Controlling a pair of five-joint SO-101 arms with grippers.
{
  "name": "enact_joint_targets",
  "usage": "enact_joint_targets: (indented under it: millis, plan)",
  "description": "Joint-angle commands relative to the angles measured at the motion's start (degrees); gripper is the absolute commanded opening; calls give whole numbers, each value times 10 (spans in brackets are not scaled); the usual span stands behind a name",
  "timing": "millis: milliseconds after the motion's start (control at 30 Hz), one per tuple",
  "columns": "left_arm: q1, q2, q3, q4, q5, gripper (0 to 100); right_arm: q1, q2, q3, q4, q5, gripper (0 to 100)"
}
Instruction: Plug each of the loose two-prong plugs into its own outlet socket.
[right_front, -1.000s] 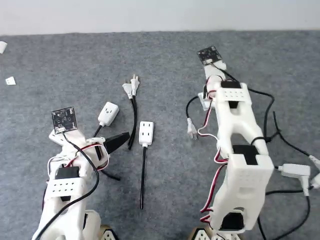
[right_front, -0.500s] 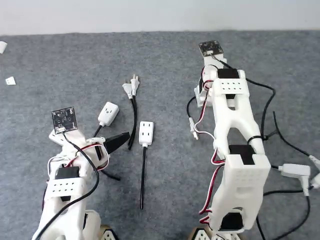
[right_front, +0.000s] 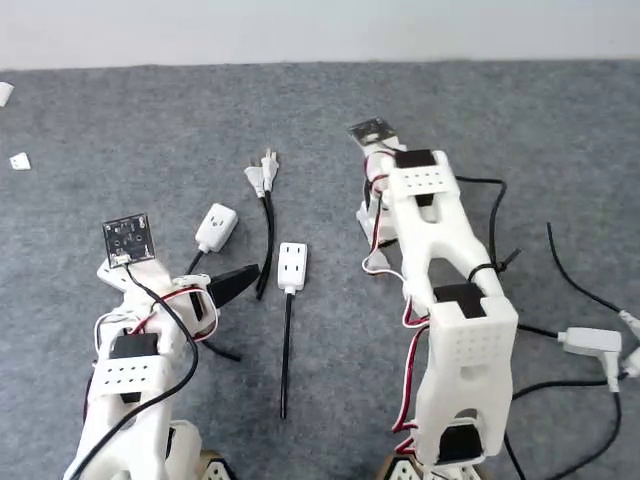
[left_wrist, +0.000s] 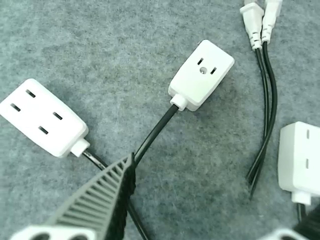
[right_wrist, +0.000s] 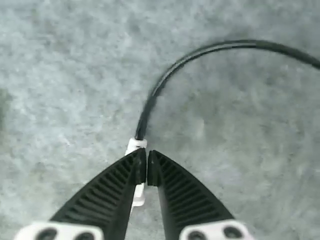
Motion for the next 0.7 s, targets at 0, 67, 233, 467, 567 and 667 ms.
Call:
enact_joint_targets:
  millis: [0,67,233,467,567,667]
  plan:
    - [-3,-12,-13,-12,-4,511,-6,-7,-4,7,7,9]
    - [-3,-12,-13,-12,-4,511,-6,-6,-1,7,8,9]
    - [-3,-12,-13,-12,-4,511,-15,-13,25,-15,9,9]
    - [-3,-12,-13,-12,-4,511,-18,-37,11,-16,-22,34]
    - [-2,-12,-13,-12,-4,511,-17,-52,10,-17,-60,80]
    - [-2,-12,-13,-12,-4,511,-18,-58,12,-16,-78,90]
